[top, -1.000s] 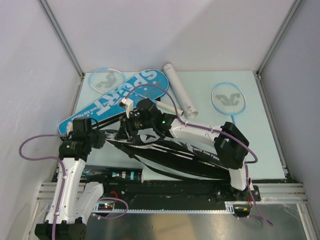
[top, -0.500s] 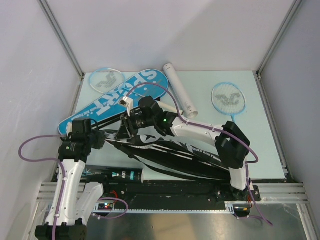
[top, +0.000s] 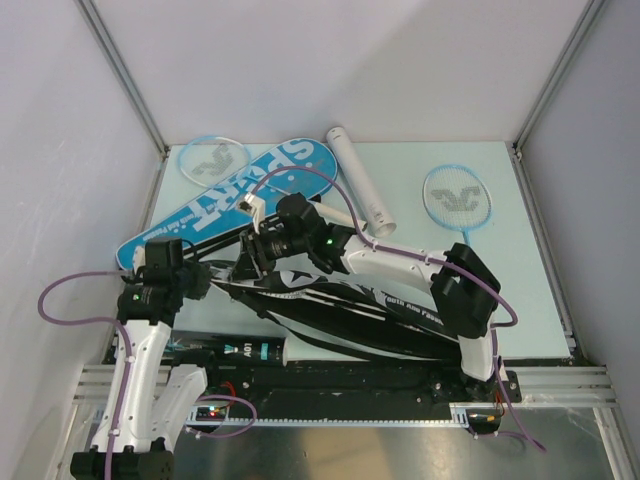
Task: Pack up the badminton gear
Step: Zip the racket bag at the center of the board.
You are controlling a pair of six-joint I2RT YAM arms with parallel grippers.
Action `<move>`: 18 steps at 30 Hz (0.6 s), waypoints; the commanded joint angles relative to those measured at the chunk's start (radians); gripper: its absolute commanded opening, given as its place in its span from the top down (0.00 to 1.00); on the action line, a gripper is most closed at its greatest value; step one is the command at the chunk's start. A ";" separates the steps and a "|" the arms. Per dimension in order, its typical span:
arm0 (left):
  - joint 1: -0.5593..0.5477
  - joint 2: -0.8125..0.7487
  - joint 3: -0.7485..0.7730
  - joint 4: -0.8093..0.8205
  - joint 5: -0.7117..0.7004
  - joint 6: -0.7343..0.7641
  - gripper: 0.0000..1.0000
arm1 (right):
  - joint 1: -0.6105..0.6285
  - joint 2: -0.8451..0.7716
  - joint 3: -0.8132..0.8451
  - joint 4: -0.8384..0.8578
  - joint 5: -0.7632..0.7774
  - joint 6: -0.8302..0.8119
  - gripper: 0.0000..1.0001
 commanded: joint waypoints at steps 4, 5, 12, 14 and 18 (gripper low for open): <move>-0.005 -0.014 0.007 0.015 0.030 0.021 1.00 | -0.005 -0.064 0.052 -0.004 0.031 0.016 0.65; -0.005 -0.015 0.008 0.016 0.029 0.021 1.00 | -0.003 -0.069 0.045 -0.017 0.032 0.006 0.65; -0.005 -0.012 0.029 0.015 0.013 0.003 1.00 | 0.043 -0.215 -0.077 -0.086 0.218 -0.092 0.64; -0.005 -0.005 0.039 0.015 0.015 -0.010 1.00 | 0.077 -0.270 -0.118 -0.108 0.324 -0.165 0.62; -0.005 0.011 0.065 0.013 0.032 -0.042 1.00 | 0.182 -0.354 -0.257 -0.064 0.537 -0.374 0.61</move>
